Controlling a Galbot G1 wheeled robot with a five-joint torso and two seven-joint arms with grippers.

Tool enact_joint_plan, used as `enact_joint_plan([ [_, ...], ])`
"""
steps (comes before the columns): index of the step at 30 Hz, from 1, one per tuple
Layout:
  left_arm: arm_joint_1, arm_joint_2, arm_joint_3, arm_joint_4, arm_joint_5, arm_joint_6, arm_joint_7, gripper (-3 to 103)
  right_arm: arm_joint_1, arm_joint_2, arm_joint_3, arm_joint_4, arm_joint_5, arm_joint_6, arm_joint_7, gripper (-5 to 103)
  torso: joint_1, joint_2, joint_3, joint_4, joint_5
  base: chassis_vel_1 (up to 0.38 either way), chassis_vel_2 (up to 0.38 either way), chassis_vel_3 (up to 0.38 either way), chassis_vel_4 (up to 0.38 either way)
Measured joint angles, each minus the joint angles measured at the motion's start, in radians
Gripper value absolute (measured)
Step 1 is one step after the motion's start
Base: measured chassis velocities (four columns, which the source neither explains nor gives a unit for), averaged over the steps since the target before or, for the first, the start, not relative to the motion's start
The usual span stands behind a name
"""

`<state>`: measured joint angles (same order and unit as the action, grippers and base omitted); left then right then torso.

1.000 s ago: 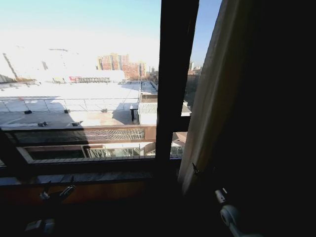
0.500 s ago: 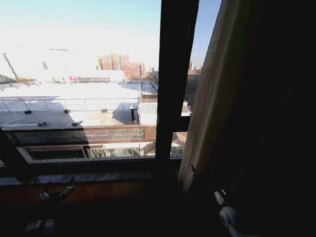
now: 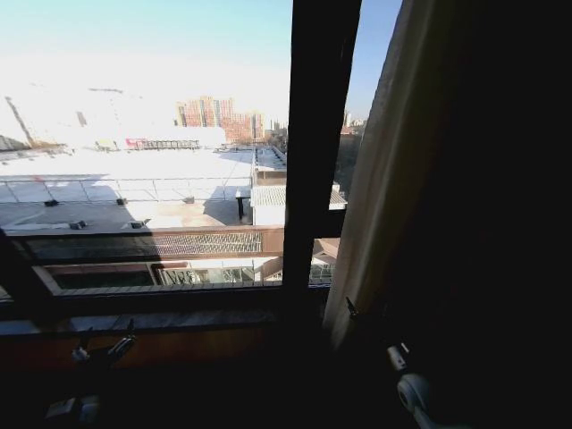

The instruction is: Open the curtains by pulling them apart, changing their state from closed to fully open.

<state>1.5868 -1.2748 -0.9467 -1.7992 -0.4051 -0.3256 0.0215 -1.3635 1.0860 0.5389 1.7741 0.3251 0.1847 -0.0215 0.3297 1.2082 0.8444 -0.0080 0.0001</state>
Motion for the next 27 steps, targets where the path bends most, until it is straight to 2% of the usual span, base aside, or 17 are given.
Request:
enact_joint_plan([
  [11,0.000,0.000,0.000,0.000,0.000,0.000,0.000,100,0.000,0.000,0.000,0.000,0.000,0.000,0.001,100,0.000,0.000,0.000,0.0000,-0.0002,0.209,0.184,-0.218,-0.163],
  [27,0.000,0.000,0.000,0.000,0.000,0.000,0.000,100,0.001,0.000,0.000,0.000,0.000,0.000,0.001,100,0.000,0.000,0.000,0.0002,0.0000,0.341,0.342,-0.346,-0.331],
])
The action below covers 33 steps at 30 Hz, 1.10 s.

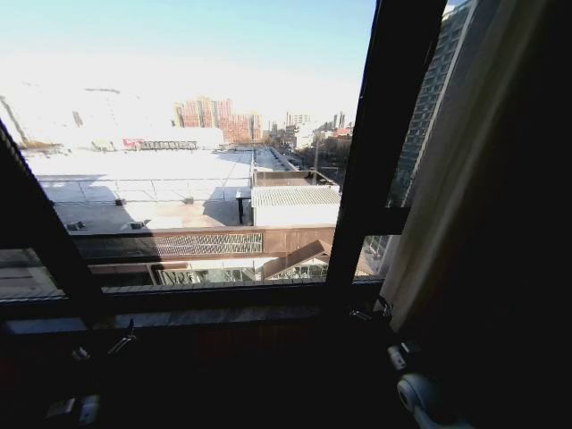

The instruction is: Open the curtains by pulling them apart, changing their state from closed to fully open.

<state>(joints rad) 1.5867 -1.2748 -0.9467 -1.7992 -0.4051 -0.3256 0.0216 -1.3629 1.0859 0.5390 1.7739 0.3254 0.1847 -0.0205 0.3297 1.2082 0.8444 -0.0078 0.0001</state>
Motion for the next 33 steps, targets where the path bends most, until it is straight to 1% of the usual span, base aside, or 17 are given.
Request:
enact_joint_plan([
  [7,0.000,0.000,0.000,0.000,0.000,0.000,0.000,100,0.000,0.000,0.000,0.000,0.000,0.000,0.000,100,0.000,0.000,0.000,-0.0003,-0.0004,0.352,0.347,-0.364,-0.348],
  [22,0.000,0.000,0.000,0.000,0.000,0.000,0.000,100,0.000,0.000,0.000,0.000,0.000,0.000,0.000,100,0.000,0.000,0.000,-0.0001,0.0000,0.354,0.350,-0.345,-0.354],
  [29,0.000,0.000,0.000,0.000,0.000,0.000,0.000,100,0.000,0.000,0.000,0.000,0.000,0.000,0.000,100,0.000,0.000,0.000,-0.0002,-0.0004,0.352,0.344,-0.362,-0.347],
  [33,0.000,0.000,0.000,0.000,0.000,0.000,0.000,100,0.000,0.000,0.000,0.000,0.000,0.000,0.000,100,0.000,0.000,0.000,-0.0002,0.0003,0.360,0.368,-0.352,-0.341],
])
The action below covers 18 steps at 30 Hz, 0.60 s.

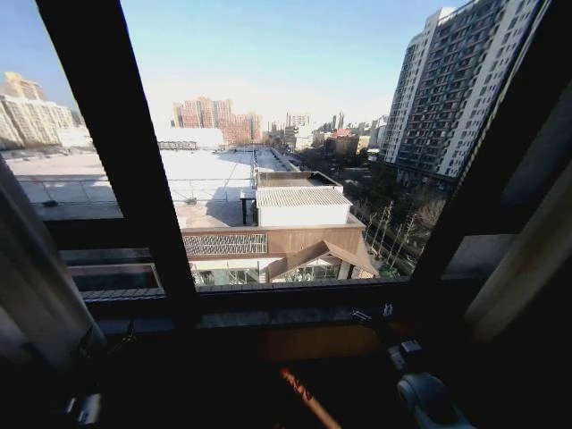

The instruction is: Open the curtains by pulling them apart, changing their state from closed to fully open.

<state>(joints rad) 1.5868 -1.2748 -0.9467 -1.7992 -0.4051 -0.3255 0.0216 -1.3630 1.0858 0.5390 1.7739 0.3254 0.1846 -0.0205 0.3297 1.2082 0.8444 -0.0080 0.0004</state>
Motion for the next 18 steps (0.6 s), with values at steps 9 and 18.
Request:
enact_joint_plan([
  [9,0.000,0.000,0.000,0.000,0.000,0.000,0.000,100,0.000,0.000,0.000,0.000,0.000,0.000,0.000,100,0.000,0.000,0.000,-0.0001,-0.0001,0.366,0.362,-0.352,-0.349],
  [18,0.000,0.000,0.000,0.000,0.000,0.000,0.000,100,0.000,0.000,0.000,0.000,0.000,0.000,0.000,100,0.000,0.000,0.000,0.0002,-0.0006,0.267,0.291,-0.275,-0.287],
])
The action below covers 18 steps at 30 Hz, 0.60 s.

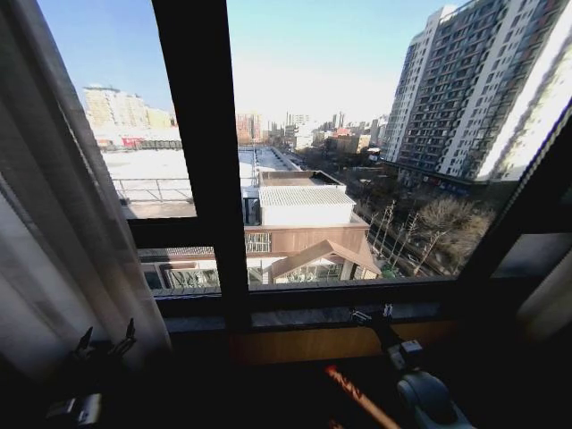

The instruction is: Open the curtains by pulling them apart, changing their state from closed to fully open.

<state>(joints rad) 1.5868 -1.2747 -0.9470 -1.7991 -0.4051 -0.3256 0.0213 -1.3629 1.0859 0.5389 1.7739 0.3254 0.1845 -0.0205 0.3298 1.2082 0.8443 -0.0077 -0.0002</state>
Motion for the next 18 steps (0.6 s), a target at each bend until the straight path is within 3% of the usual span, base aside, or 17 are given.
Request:
enact_joint_plan([
  [3,0.000,0.000,0.000,0.000,0.000,0.000,0.000,100,0.000,0.000,0.000,0.000,0.000,0.000,0.000,100,0.000,0.000,0.000,0.0000,-0.0008,0.093,0.108,-0.050,-0.085],
  [8,0.000,0.000,0.000,0.000,0.000,0.000,0.000,100,0.000,0.000,0.000,0.000,0.000,0.000,0.000,100,0.000,0.000,0.000,-0.0005,0.0014,-0.010,-0.013,0.006,0.013],
  [18,0.000,0.000,0.001,0.000,0.000,0.000,0.000,100,0.000,0.000,0.001,0.000,0.000,0.000,0.000,100,0.000,0.000,0.000,-0.0002,-0.0006,-0.011,-0.021,0.018,0.025],
])
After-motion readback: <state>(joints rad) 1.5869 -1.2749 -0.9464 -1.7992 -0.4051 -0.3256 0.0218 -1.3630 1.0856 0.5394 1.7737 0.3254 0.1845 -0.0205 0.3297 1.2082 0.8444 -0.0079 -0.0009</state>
